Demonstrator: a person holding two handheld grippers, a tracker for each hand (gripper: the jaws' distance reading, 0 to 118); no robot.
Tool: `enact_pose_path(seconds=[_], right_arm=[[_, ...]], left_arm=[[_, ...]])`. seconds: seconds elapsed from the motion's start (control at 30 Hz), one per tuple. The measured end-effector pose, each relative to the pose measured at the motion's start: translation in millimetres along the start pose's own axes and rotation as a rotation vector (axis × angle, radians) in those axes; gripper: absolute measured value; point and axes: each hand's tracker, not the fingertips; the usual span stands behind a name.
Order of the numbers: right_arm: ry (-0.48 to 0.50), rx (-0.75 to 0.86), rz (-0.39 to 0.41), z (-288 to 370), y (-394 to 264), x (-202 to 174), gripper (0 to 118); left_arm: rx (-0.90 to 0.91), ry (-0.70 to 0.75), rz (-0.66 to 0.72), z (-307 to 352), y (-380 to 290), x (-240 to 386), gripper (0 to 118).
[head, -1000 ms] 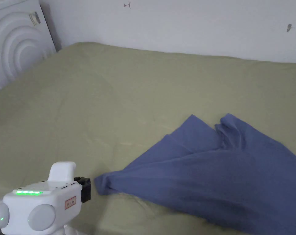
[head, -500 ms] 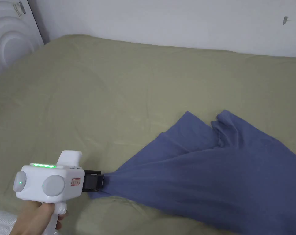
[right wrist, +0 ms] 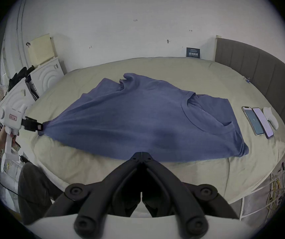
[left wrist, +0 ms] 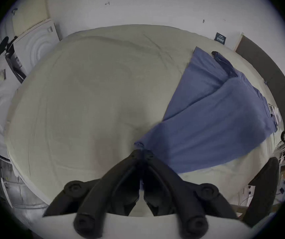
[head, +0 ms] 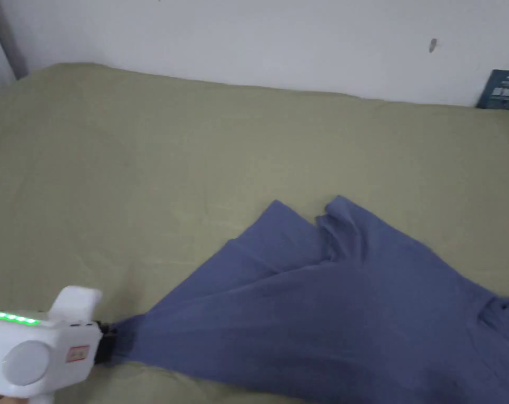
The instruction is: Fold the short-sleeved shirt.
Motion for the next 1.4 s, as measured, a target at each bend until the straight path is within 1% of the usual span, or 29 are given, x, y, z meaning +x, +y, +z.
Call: enact_pose_path(seconds=[0.1, 0.2, 0.27, 0.33, 0.47, 0.5, 0.53, 0.6, 0.67, 0.7, 0.73, 0.77, 0.8, 0.83, 0.87, 0.93, 0.97, 1.03, 1.07, 1.1, 1.13, 1.17, 1.2, 1.23, 1.27, 1.3, 1.33, 1.4], right_arm=[[0.004, 0.012, 0.012, -16.8, 21.5, 9.2, 0], [0.003, 0.011, 0.057, -50.6, 53.6, 20.1, 0], [0.022, -0.003, 0.078, -81.1, 81.5, 29.0, 0], [0.023, -0.017, 0.127, -112.1, 111.9, 36.8, 0], [0.023, -0.053, 0.145, -177.4, 179.7, 55.4, 0], [0.011, -0.062, 0.166, -191.9, 191.7, 59.2, 0], [-0.029, -0.071, 0.213, -208.6, 204.5, 64.0, 0], [-0.033, -0.108, 0.259, -233.8, 222.5, 72.1, 0], [-0.020, -0.147, 0.236, -254.3, 234.9, 78.6, 1], [-0.021, -0.168, 0.233, -261.5, 237.7, 80.1, 14], [-0.032, -0.191, 0.241, -270.7, 240.0, 81.6, 68], [-0.031, -0.228, 0.254, -279.0, 240.3, 82.5, 105], [-0.028, -0.271, 0.263, -283.0, 238.0, 79.5, 114], [-0.008, -0.294, 0.272, -284.3, 233.3, 78.5, 108], [-0.012, -0.271, 0.282, -286.7, 231.4, 77.2, 105], [-0.041, -0.329, 0.323, -296.1, 225.2, 76.5, 105], [-0.091, -0.340, 0.350, -302.2, 219.8, 75.2, 104], [-0.142, -0.338, 0.407, -310.1, 211.2, 73.9, 100], [-0.116, -0.351, 0.412, -314.5, 209.9, 75.3, 98], [-0.102, -0.342, 0.386, -314.6, 208.7, 76.3, 90], [-0.101, -0.363, 0.322, -311.4, 212.7, 76.1, 90], [-0.046, -0.375, 0.286, -305.9, 216.0, 77.3, 85], [0.011, -0.381, 0.275, -298.7, 219.9, 75.0, 73], [-0.040, -0.364, 0.316, -289.9, 222.0, 68.9, 53], [-0.037, -0.343, 0.374, -279.9, 221.9, 63.2, 13], [-0.019, -0.301, 0.383, -267.6, 223.0, 61.0, 0], [-0.028, -0.288, 0.378, -253.9, 226.0, 62.5, 0], [-0.014, -0.228, 0.354, -221.9, 232.0, 64.3, 0]], left_arm=[[0.010, 0.005, 0.021, 0.5, -1.6, -0.6, 2], [0.026, -0.011, 0.059, 0.4, -4.9, -7.7, 2], [0.027, -0.016, 0.071, -1.3, -7.1, -11.8, 2], [0.039, -0.021, 0.093, 3.2, -8.5, -6.2, 2], [0.040, -0.025, 0.124, 7.3, -8.0, 0.4, 2], [0.039, -0.026, 0.130, 7.5, -8.0, 0.9, 2], [0.039, -0.026, 0.143, 7.6, -8.4, 0.9, 2], [0.044, -0.039, 0.165, 8.4, -7.8, 1.5, 2], [0.049, -0.038, 0.177, 9.2, -7.9, 2.2, 2], [0.045, -0.041, 0.177, 9.2, -8.0, 2.6, 2], [0.043, -0.038, 0.175, 8.7, -7.1, 2.9, 2], [0.040, -0.036, 0.170, 8.5, -6.9, 3.4, 2], [0.036, -0.035, 0.167, 8.5, -7.1, 3.9, 2], [0.035, -0.034, 0.168, 9.2, -7.3, 4.5, 2], [0.033, -0.037, 0.165, 9.5, -6.4, 4.2, 2], [0.031, -0.036, 0.161, 10.0, -5.0, 4.6, 2], [0.028, -0.039, 0.159, 9.7, -4.0, 4.8, 2], [0.023, -0.035, 0.158, 6.7, -2.0, 4.1, 2], [0.019, -0.036, 0.158, 5.6, -1.8, 4.5, 2], [0.016, -0.035, 0.158, 5.3, -1.6, 5.5, 2], [0.014, -0.033, 0.153, 4.9, -2.1, 6.1, 2], [0.013, -0.032, 0.147, 5.1, -2.3, 6.7, 2], [0.014, -0.027, 0.145, 6.3, -2.2, 7.7, 2], [0.017, -0.027, 0.143, 8.1, -2.1, 8.2, 2], [0.017, -0.029, 0.144, 9.8, -1.7, 7.2, 2], [0.019, -0.035, 0.148, 11.8, -0.7, 6.8, 2], [0.025, -0.036, 0.144, 14.8, 1.0, 7.3, 2], [0.045, -0.020, 0.133, 23.6, 5.0, 9.0, 2]])
